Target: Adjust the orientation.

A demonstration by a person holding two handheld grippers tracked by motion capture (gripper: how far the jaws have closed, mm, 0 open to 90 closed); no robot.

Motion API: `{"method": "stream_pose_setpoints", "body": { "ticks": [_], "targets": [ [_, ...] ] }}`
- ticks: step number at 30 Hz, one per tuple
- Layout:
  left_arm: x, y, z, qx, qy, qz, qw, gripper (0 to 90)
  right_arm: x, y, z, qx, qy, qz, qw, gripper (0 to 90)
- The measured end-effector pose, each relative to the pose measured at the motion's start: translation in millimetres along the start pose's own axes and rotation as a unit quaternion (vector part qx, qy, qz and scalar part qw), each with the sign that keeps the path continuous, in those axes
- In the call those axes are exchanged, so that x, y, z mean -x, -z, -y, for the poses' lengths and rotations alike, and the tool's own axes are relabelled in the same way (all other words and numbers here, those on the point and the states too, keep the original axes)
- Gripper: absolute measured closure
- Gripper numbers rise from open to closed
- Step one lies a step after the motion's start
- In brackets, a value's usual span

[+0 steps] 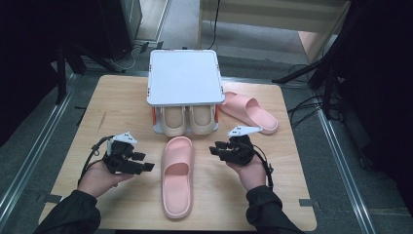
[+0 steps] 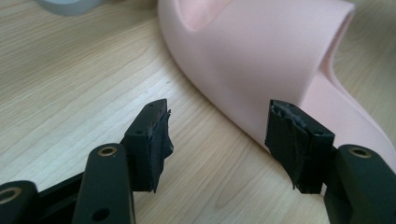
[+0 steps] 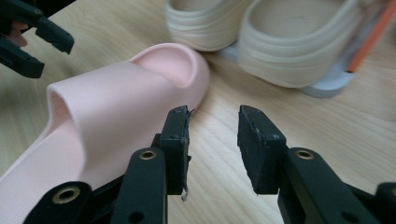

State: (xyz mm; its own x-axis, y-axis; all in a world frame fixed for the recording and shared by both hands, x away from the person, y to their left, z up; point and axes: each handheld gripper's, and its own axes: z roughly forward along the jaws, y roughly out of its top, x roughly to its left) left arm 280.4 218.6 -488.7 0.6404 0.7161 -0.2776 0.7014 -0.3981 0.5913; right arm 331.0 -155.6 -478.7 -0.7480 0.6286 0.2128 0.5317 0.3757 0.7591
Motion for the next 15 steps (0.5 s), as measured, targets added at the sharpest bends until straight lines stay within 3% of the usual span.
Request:
{"method": "stream_pose_setpoints", "body": {
  "ticks": [5, 15],
  "targets": [
    [-3.3, 4.8, 0.6, 0.011, 0.008, -0.002, 0.9999, 38.7, 18.2, 10.1, -2.7, 0.005, -0.013, 0.004, 0.9999, 64.7],
    [-6.7, 10.6, 7.1, 0.008, 0.019, -0.010, 0.9997, 38.2, 50.8, 31.7, -11.8, 0.025, -0.023, 0.024, 0.9991, 64.0]
  ]
}}
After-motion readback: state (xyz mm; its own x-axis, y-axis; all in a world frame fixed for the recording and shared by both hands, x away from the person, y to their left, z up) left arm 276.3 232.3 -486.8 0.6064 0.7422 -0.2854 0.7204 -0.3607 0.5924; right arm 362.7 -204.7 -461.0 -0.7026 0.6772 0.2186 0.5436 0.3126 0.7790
